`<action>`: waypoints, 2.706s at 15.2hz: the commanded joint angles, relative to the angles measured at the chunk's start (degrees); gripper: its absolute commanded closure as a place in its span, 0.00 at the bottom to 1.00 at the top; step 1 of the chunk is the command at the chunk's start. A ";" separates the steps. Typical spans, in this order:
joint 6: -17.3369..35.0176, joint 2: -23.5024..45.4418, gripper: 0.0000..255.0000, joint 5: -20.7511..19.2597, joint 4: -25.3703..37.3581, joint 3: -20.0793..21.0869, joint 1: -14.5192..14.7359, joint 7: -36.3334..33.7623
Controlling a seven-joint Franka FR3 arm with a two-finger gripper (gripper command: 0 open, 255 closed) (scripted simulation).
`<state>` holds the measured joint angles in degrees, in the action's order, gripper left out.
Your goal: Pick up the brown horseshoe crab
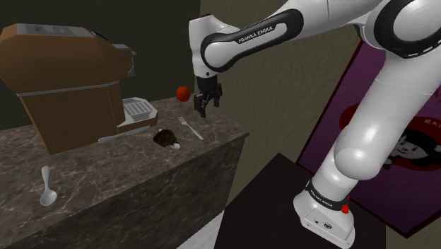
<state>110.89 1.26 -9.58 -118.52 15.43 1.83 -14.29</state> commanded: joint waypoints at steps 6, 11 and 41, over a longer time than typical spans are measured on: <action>0.02 16.79 0.00 -4.47 12.07 0.93 3.11 -6.23; -2.10 29.24 0.00 -6.97 23.63 0.31 6.27 -8.93; -4.29 40.48 1.00 -8.41 34.97 -0.71 9.27 -10.14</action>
<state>107.17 42.25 -18.12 -83.61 14.64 11.17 -24.57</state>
